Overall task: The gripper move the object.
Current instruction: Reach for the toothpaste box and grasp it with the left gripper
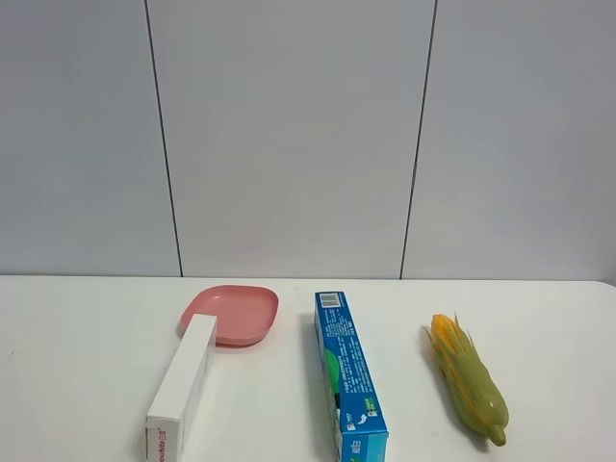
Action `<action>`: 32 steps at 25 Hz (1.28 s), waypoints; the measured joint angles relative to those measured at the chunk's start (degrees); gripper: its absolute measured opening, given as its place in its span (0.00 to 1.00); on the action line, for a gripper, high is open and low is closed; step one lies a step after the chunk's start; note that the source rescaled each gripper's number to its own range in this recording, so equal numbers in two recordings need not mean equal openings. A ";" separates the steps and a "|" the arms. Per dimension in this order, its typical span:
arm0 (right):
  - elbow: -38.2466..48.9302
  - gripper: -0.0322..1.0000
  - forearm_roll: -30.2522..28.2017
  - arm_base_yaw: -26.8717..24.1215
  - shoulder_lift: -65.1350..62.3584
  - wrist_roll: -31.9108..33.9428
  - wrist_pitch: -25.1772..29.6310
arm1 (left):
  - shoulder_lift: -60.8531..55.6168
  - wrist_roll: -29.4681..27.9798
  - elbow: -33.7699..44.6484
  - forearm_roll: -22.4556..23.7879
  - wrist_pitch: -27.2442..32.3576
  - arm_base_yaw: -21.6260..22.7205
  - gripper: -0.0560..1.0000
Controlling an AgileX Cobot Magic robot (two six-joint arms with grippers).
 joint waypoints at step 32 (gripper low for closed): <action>0.00 1.00 0.00 0.00 0.00 0.00 0.00 | 45.47 -16.48 -26.55 4.30 -15.39 -37.33 1.00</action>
